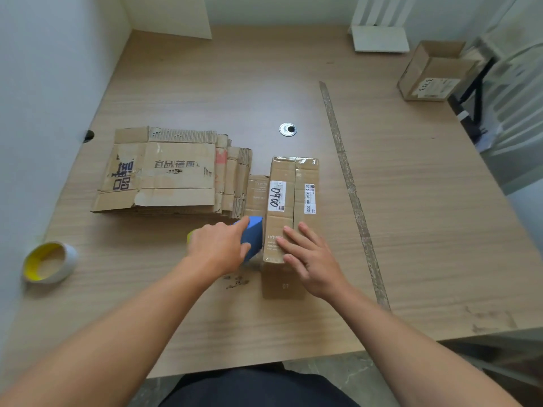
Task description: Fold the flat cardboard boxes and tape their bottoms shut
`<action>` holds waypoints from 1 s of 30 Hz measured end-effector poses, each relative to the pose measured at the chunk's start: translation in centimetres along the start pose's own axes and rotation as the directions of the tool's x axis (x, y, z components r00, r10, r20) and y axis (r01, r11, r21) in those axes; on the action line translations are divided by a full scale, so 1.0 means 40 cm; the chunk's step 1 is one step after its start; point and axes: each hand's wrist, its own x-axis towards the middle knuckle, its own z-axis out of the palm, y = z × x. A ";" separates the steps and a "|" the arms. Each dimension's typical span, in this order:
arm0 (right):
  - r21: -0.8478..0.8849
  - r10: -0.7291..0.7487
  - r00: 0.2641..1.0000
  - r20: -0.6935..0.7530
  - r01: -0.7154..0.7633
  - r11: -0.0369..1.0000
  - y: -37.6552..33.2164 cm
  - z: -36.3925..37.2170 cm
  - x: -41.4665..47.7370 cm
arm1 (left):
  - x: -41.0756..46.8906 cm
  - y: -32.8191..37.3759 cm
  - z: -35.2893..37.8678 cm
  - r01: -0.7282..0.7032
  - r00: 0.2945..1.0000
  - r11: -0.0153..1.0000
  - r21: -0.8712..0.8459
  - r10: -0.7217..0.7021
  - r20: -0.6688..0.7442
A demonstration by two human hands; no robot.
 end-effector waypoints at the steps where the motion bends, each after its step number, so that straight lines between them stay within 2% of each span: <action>1: 0.009 -0.001 1.000 -0.011 0.001 1.000 0.000 0.002 -0.002 | -0.012 -0.023 0.007 0.020 1.000 0.999 -0.032 -0.020 -0.019; 6: 0.039 0.013 0.994 -0.109 -0.009 0.999 -0.008 0.011 -0.013 | -0.105 -0.144 0.087 0.103 0.987 0.976 -0.189 -0.124 -0.101; 9: 0.160 0.153 0.981 -0.116 -0.134 0.978 -0.026 -0.002 -0.019 | -0.154 -0.181 0.154 0.206 0.970 0.947 -0.249 -0.231 -0.076; 14: 0.375 0.397 0.916 -0.051 -0.350 0.858 -0.056 -0.002 -0.039 | -0.170 -0.194 0.213 0.305 0.942 0.909 -0.284 -0.333 -0.053; 21: 0.538 0.454 0.891 0.013 -0.389 0.748 -0.046 -0.008 -0.046 | -0.159 -0.176 0.232 0.307 0.946 0.895 -0.324 -0.323 0.006; 25: 0.550 0.440 0.897 0.027 -0.381 0.743 -0.049 -0.003 -0.055 | -0.169 -0.167 0.192 0.337 0.941 0.906 -0.258 -0.331 0.067; 27: 0.554 0.440 0.898 0.029 -0.381 0.740 -0.053 0.000 -0.059 | -0.183 -0.143 0.160 0.289 0.940 0.904 -0.313 -0.330 -0.084; 29: 0.565 0.446 0.895 0.020 -0.378 0.733 -0.060 0.001 -0.060 | -0.190 -0.092 0.131 0.060 0.946 0.853 -0.518 -0.215 -0.244; 30: 0.574 0.455 0.890 0.017 -0.382 0.725 -0.065 -0.001 -0.059 | -0.190 -0.058 0.118 -0.049 0.955 0.803 -0.594 -0.135 -0.263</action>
